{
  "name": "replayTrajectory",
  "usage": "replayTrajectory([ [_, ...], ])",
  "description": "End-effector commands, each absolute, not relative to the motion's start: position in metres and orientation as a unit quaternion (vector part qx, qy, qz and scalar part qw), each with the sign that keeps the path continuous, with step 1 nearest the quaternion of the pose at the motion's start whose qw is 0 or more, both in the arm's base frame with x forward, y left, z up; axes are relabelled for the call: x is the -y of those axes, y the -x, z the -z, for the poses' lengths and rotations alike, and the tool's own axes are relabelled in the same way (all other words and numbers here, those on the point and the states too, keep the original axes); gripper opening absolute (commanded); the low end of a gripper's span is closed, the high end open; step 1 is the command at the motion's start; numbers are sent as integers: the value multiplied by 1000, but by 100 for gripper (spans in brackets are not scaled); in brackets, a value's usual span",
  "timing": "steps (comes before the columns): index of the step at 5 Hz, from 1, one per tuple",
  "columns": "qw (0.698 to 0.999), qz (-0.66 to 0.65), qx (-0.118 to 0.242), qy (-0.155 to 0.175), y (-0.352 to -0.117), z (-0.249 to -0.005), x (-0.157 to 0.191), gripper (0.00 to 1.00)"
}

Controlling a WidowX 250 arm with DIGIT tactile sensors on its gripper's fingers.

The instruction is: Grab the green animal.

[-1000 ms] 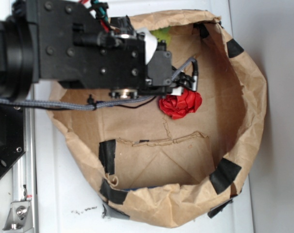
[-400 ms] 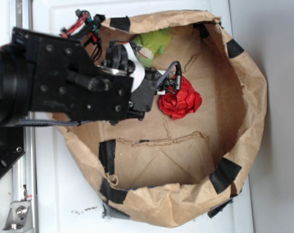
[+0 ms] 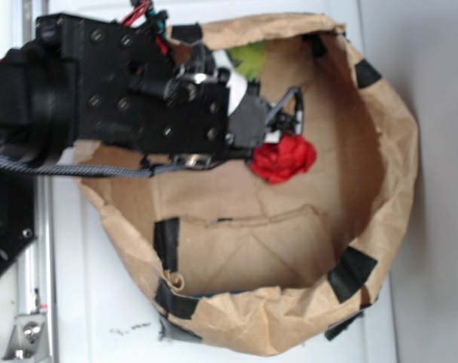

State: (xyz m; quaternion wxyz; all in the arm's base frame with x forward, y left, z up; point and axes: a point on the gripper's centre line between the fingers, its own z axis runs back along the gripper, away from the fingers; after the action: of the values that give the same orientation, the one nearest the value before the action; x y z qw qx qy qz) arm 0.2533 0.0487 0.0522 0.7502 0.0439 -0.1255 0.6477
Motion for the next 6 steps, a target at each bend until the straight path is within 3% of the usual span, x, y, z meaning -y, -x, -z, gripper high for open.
replayTrajectory([
  [1, 749, -643, 155, -29, -265, -57, -70, 100],
  [4, 742, -651, 158, -42, -266, -56, -70, 100],
  [6, 748, -633, 190, -67, -265, -58, -87, 100],
])
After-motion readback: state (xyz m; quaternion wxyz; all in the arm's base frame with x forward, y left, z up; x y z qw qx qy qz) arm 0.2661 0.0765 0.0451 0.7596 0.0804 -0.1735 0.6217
